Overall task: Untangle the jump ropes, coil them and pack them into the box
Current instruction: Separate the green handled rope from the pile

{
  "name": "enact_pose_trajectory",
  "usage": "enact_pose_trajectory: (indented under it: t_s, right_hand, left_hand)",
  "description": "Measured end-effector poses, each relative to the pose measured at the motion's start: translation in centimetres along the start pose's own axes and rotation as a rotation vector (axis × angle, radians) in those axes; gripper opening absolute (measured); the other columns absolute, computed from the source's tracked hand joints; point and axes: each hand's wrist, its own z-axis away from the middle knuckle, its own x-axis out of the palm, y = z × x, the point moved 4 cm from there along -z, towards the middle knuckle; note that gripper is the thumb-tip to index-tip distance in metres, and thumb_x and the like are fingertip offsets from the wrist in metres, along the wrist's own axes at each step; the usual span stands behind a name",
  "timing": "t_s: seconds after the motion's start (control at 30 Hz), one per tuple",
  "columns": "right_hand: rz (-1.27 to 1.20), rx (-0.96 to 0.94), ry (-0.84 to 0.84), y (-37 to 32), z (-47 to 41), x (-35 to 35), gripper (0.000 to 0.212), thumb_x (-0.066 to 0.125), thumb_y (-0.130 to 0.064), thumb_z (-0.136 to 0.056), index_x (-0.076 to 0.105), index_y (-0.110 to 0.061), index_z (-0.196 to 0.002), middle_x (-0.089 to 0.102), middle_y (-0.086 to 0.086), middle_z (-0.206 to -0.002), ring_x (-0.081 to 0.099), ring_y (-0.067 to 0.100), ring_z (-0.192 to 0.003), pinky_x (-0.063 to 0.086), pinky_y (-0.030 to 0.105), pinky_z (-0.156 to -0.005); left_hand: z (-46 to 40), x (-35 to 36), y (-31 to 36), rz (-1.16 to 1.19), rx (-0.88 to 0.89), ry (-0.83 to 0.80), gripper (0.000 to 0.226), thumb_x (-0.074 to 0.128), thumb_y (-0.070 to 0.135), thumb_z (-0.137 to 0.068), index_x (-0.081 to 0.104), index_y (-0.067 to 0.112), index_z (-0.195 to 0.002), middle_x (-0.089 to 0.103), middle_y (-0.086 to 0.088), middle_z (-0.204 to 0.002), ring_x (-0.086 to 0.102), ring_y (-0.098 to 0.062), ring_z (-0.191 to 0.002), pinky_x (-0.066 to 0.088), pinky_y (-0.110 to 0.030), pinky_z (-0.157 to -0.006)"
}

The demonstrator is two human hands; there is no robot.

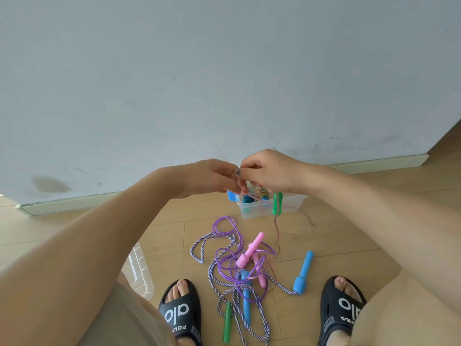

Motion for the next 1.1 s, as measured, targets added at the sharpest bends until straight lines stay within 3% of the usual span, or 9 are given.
enact_pose_trajectory:
  t_s: [0.13, 0.33, 0.5, 0.73, 1.1]
  right_hand:
    - [-0.168, 0.055, -0.013, 0.3, 0.0, -0.8, 0.028, 0.053, -0.028, -0.098, 0.066, -0.011, -0.080, 0.043, -0.001, -0.060, 0.033, 0.009, -0.042, 0.029, 0.023, -0.044]
    - [-0.245, 0.082, -0.065, 0.4, 0.3, -1.0, 0.030, 0.050, -0.025, -0.100, 0.068, -0.002, -0.094, 0.045, 0.004, -0.059, 0.033, 0.016, -0.044, 0.028, 0.023, -0.043]
    - [-0.235, 0.080, -0.085, 0.6, 0.3, -0.8, 0.029, 0.050, -0.028, -0.100, 0.073, -0.010, -0.097, 0.049, -0.001, -0.054, 0.038, 0.016, -0.044, 0.032, 0.026, -0.045]
    - [-0.221, 0.083, -0.089, 0.5, 0.4, -1.0, 0.031, 0.049, -0.030, -0.101, 0.073, -0.012, -0.097, 0.050, 0.000, -0.054, 0.040, 0.017, -0.045, 0.035, 0.026, -0.046]
    - [-0.222, 0.074, -0.057, 0.9, 0.2, -1.4, 0.029, 0.053, -0.030, -0.099, 0.075, -0.012, -0.091, 0.053, 0.000, -0.057, 0.041, 0.016, -0.047, 0.036, 0.024, -0.046]
  left_hand:
    - [0.5, -1.1, 0.4, 0.116, 0.035, 0.101, 0.027, 0.058, 0.018, -0.098, 0.066, -0.007, -0.101, 0.074, -0.013, -0.101, 0.068, -0.022, -0.109, 0.046, -0.037, -0.108]
    - [1.2, -2.1, 0.9, 0.136, 0.076, 0.167, 0.027, 0.050, 0.020, -0.102, 0.063, -0.002, -0.093, 0.071, -0.023, -0.088, 0.068, -0.031, -0.089, 0.052, -0.039, -0.100]
    - [1.4, -2.9, 0.7, 0.093, 0.086, 0.223, 0.026, 0.050, 0.016, -0.102, 0.067, -0.004, -0.100, 0.072, -0.019, -0.090, 0.069, -0.027, -0.089, 0.053, -0.039, -0.098]
    - [1.5, -3.6, 0.3, -0.023, 0.056, 0.280, 0.024, 0.057, 0.024, -0.099, 0.067, 0.008, -0.084, 0.061, -0.005, -0.071, 0.059, -0.022, -0.071, 0.050, -0.037, -0.077]
    - [2.0, -4.2, -0.1, 0.055, 0.040, 0.249, 0.022, 0.048, 0.013, -0.101, 0.055, 0.002, -0.083, 0.068, -0.016, -0.078, 0.066, -0.027, -0.074, 0.052, -0.045, -0.092]
